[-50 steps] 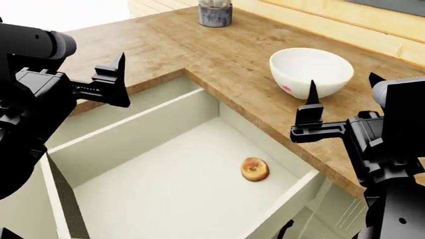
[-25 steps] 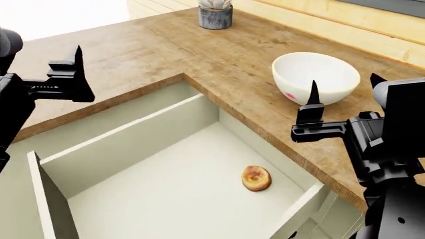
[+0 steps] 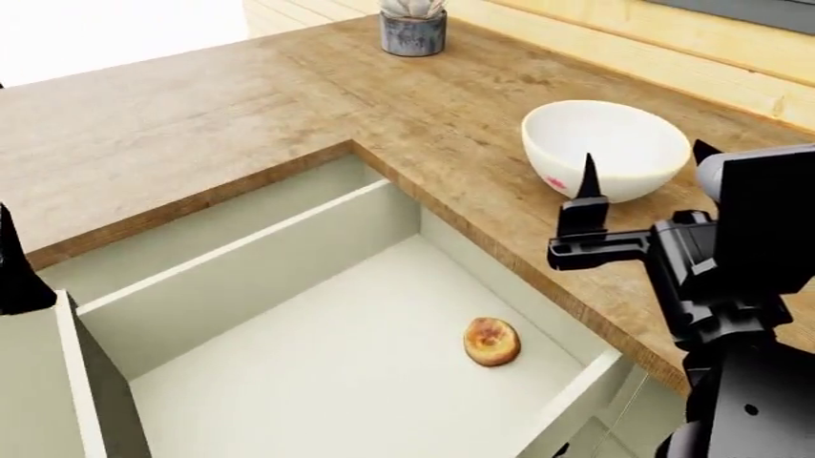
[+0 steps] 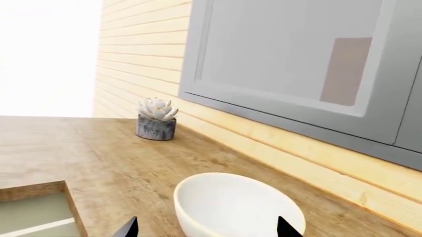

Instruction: Place the bar in the bowl and close the drawer.

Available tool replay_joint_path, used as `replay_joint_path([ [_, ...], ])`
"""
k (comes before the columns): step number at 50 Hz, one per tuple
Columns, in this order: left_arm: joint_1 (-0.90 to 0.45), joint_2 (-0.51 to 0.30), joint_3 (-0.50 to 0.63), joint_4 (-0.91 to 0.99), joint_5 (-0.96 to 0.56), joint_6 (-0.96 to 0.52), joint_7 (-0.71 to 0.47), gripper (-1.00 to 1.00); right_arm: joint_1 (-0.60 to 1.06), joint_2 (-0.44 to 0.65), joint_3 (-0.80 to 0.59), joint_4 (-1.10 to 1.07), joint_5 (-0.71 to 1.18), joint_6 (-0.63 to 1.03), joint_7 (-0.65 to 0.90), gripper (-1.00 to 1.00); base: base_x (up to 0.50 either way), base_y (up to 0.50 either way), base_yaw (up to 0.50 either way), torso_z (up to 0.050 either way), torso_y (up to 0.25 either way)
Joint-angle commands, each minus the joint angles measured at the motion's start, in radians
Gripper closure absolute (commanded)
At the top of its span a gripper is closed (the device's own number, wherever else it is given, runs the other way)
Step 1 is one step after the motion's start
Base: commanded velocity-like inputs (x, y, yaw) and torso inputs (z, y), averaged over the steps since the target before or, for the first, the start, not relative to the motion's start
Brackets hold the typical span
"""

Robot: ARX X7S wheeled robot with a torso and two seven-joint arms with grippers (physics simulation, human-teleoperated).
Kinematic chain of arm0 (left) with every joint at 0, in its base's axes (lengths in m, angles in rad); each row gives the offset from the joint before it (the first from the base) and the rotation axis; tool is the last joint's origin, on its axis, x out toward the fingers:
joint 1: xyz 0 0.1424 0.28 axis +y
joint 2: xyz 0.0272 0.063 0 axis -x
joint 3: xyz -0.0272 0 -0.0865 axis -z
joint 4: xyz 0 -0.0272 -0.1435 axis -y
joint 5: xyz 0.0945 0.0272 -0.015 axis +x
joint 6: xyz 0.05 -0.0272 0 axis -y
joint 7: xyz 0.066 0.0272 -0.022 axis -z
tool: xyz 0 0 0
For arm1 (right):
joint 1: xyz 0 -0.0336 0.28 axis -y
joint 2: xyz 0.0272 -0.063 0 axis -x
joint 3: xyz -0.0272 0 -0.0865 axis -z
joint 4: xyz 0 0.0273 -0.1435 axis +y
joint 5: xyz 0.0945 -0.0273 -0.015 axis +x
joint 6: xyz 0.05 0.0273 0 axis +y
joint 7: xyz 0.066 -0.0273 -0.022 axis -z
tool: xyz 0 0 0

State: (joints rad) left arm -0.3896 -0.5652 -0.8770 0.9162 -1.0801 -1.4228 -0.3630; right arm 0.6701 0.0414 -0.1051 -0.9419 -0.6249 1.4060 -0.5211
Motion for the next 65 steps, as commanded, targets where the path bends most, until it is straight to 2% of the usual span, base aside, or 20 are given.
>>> replay_joint_path([
  [1,0.326,0.052,-0.102,0.017,0.167,0.192,0.122,-1.0,0.0,-0.007,0.002,0.018,0.029,-0.015,0.019,-1.0,0.0,0.0,0.0,0.0,0.0],
  [10,0.489,0.119,-0.083,-0.065,0.343,0.379,0.214,-1.0,0.014,0.002,-0.023,0.006,0.034,0.014,0.03,-1.0,0.0,0.0,0.0,0.0,0.0],
  [23,0.607,0.206,-0.028,-0.216,0.511,0.586,0.285,-1.0,0.003,0.001,-0.027,0.006,0.054,0.005,0.048,-1.0,0.0,0.0,0.0,0.0,0.0],
  [43,0.649,0.306,0.066,-0.519,0.653,0.845,0.37,-1.0,0.002,0.006,-0.038,-0.003,0.071,0.015,0.069,-1.0,0.0,0.0,0.0,0.0,0.0],
  [54,0.646,0.334,0.098,-0.675,0.705,0.943,0.39,-1.0,0.001,0.009,-0.045,-0.007,0.078,0.025,0.078,-1.0,0.0,0.0,0.0,0.0,0.0],
  [65,0.637,0.345,0.127,-0.727,0.729,0.976,0.391,-1.0,0.005,0.014,-0.055,-0.018,0.081,0.04,0.08,-1.0,0.0,0.0,0.0,0.0,0.0],
])
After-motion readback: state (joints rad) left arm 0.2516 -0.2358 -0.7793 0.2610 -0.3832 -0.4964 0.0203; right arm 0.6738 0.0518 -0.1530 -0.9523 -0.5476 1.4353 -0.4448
